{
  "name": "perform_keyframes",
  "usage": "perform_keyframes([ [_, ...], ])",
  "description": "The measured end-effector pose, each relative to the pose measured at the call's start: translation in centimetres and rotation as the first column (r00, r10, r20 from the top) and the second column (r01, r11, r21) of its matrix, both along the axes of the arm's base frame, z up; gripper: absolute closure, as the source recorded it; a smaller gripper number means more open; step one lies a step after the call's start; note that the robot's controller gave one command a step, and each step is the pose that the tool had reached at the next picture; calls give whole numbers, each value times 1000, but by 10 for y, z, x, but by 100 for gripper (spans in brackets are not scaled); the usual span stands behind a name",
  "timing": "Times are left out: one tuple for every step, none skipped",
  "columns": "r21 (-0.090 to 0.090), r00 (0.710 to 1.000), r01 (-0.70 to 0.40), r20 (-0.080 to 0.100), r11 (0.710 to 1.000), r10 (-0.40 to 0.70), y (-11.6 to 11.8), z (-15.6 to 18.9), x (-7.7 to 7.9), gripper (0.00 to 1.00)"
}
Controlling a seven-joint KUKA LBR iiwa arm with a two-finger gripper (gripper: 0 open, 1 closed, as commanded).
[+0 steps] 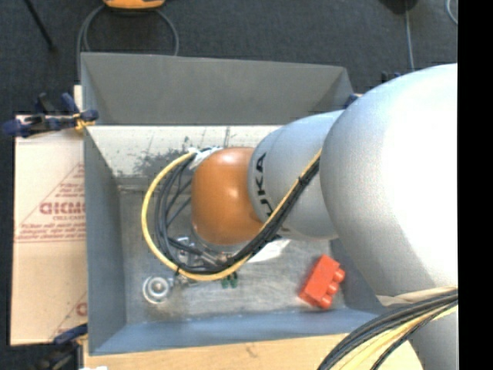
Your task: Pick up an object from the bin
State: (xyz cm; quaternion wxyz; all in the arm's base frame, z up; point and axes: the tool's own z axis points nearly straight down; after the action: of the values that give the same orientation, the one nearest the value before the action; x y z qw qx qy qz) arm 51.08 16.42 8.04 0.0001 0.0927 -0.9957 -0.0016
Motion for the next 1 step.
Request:
perform_keyframes([
  [-1,1000,-3,5,1000,3,2,13,0,100],
])
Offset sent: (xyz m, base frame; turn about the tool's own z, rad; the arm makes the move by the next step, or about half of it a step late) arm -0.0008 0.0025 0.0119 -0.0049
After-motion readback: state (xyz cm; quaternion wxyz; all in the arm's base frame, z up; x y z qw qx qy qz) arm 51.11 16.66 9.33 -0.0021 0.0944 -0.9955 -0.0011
